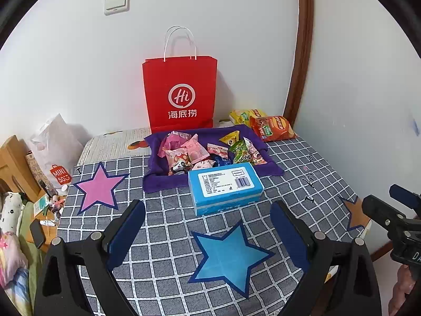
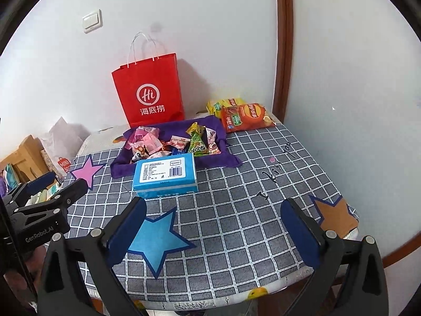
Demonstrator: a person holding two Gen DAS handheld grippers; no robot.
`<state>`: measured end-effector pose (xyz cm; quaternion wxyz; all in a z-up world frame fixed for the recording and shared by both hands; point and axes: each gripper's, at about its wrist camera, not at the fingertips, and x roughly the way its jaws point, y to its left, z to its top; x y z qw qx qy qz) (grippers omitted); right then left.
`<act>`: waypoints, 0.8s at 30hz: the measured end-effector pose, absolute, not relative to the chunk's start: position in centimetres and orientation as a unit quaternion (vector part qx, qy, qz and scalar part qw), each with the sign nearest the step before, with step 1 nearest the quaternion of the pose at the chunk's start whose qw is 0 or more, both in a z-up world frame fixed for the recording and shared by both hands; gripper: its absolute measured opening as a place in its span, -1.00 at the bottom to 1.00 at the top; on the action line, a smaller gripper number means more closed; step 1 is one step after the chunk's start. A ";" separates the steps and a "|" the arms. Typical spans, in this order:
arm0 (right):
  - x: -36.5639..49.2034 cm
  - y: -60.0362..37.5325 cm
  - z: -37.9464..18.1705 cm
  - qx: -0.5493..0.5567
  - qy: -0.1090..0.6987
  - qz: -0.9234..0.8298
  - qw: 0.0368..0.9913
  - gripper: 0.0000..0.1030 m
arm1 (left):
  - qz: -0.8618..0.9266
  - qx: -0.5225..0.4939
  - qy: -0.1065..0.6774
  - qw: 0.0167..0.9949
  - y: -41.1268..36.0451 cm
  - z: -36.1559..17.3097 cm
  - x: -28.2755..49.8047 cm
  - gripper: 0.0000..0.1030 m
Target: Organize snacks
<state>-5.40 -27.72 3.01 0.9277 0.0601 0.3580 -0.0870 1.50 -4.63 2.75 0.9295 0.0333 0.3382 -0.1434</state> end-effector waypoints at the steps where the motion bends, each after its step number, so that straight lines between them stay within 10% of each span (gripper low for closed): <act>1: -5.5 -27.7 3.1 0.060 0.357 -0.087 0.928 0.95 | -0.143 0.034 0.337 0.930 -4.6 2.8 1.5 0.87; 24: -5.9 -27.0 3.5 0.061 0.352 -0.078 0.931 0.95 | -0.136 0.028 0.336 0.932 -3.9 3.1 1.3 0.87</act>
